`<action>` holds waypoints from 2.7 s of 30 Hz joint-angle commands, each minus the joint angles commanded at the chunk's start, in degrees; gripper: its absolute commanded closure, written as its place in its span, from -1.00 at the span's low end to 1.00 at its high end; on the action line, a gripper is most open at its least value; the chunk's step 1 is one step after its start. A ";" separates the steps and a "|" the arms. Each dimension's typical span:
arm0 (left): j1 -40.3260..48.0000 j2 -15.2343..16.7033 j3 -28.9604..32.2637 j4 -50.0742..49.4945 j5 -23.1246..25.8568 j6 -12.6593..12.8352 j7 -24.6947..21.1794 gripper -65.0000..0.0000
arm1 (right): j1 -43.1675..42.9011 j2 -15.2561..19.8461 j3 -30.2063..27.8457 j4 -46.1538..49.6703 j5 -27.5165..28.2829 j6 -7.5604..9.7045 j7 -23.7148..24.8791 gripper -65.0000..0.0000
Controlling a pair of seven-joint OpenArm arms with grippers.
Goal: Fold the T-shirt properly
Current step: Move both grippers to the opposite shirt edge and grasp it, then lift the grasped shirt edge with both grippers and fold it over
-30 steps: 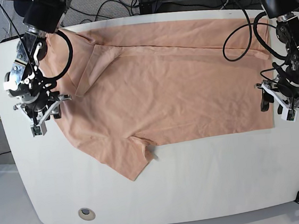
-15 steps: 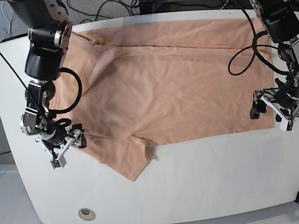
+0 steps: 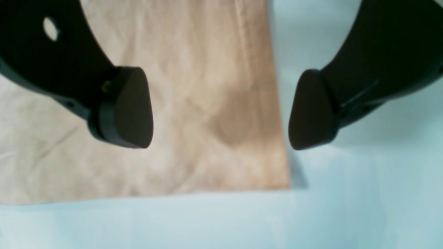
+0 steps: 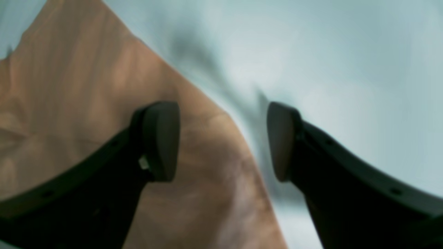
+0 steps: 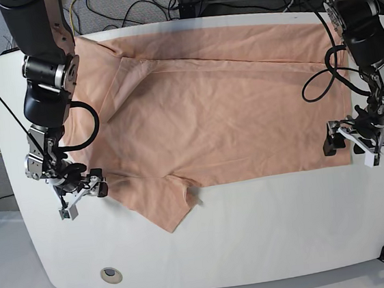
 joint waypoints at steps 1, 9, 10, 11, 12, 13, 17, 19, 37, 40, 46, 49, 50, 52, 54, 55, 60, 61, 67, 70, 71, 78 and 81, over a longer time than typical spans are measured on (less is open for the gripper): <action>0.00 0.00 0.00 0.00 0.00 0.00 0.00 -0.79 | -0.09 -0.09 0.00 0.00 0.00 0.00 0.00 -0.19; -0.70 -0.09 -0.09 0.00 0.00 0.00 -0.09 -0.79 | -2.81 -2.20 0.00 -0.35 0.09 1.49 0.00 -0.18; -0.70 -0.09 -0.09 0.00 0.00 0.00 -0.09 -0.79 | -2.90 -2.81 0.00 -0.35 0.09 2.55 -0.09 -0.18; -0.53 -0.09 -0.09 0.00 0.00 0.00 -0.09 -0.79 | -2.99 -3.16 0.00 -0.26 0.00 3.08 -0.18 -0.18; -0.44 -0.09 -0.09 0.00 0.00 0.00 -0.09 -0.79 | -2.99 -3.34 0.00 -0.26 0.00 3.08 -0.18 -0.18; -0.44 -0.09 -0.09 0.00 0.00 0.00 -0.09 -0.79 | -3.08 -3.34 0.00 -0.26 0.00 3.08 -0.18 -0.18; -0.35 -0.09 -0.09 0.00 0.00 0.00 -0.09 -0.79 | -3.08 -3.34 0.00 -0.26 0.00 2.99 -0.18 -0.15; -0.35 -0.09 -0.09 0.00 0.00 0.00 -0.09 -0.79 | -3.08 -3.25 0.00 -0.26 0.00 3.08 -0.09 0.03; -2.29 0.09 -0.09 -3.69 4.31 5.32 -0.18 -0.79 | -3.16 -3.25 0.00 -0.26 0.00 3.16 0.00 1.00; -2.64 0.18 -0.09 -6.33 4.31 5.49 -0.79 -0.79 | -3.16 -3.25 0.00 -0.26 0.00 3.25 0.00 1.00; -2.73 0.35 -0.09 -10.73 4.40 5.58 -4.66 -0.79 | -3.16 -3.25 0.00 -0.26 0.00 3.25 0.00 1.00; -2.73 1.93 -0.09 -11.16 4.40 5.58 -4.84 -0.79 | -3.16 -3.25 0.00 -0.26 0.00 3.25 0.00 1.00; -2.73 2.20 -0.09 -11.08 4.40 5.58 -4.84 -0.79 | -3.16 -3.25 0.00 -0.26 0.00 3.25 0.00 1.00; -2.73 2.46 -0.09 -11.08 4.40 5.41 -4.84 -0.79 | -3.25 -3.25 0.00 -0.26 0.00 3.25 0.00 1.00; -2.81 3.87 -0.09 -10.99 4.31 5.32 -4.66 -0.79 | -3.25 -3.25 0.00 -0.26 0.00 3.25 0.00 1.00; -2.90 4.13 0.00 -10.90 4.31 5.32 -4.66 -0.79 | -3.25 -3.25 0.00 -0.26 0.00 3.25 0.00 1.00; -2.90 4.31 0.00 -10.90 4.22 5.32 -4.75 -0.43 | -3.34 -3.25 0.00 -0.26 0.00 3.34 0.00 1.00; -2.90 4.31 0.00 -10.90 4.22 5.32 -4.84 -0.29 | -3.34 -3.25 0.00 -0.26 0.00 3.34 0.00 1.00; -2.90 4.31 -0.18 -10.90 4.13 5.32 -4.84 0.27 | -3.34 -3.25 0.00 -0.26 0.00 3.34 0.00 1.00; -2.90 4.22 -0.26 -8.62 4.13 5.32 -4.84 0.38 | -3.34 -3.25 0.00 -0.26 0.00 3.34 0.09 1.00; -2.81 4.22 -0.26 -7.91 4.13 5.32 -4.84 0.43 | -3.34 -3.34 0.00 -0.26 0.00 3.34 0.09 1.00; -2.81 4.13 -0.35 -6.42 4.13 5.32 -4.84 1.00 | -3.25 -3.43 0.00 1.58 0.09 3.34 0.09 1.00; -2.81 4.13 -0.35 -6.42 4.13 5.32 -4.84 1.00 | -4.13 -3.60 0.00 4.57 0.09 3.34 -0.18 1.00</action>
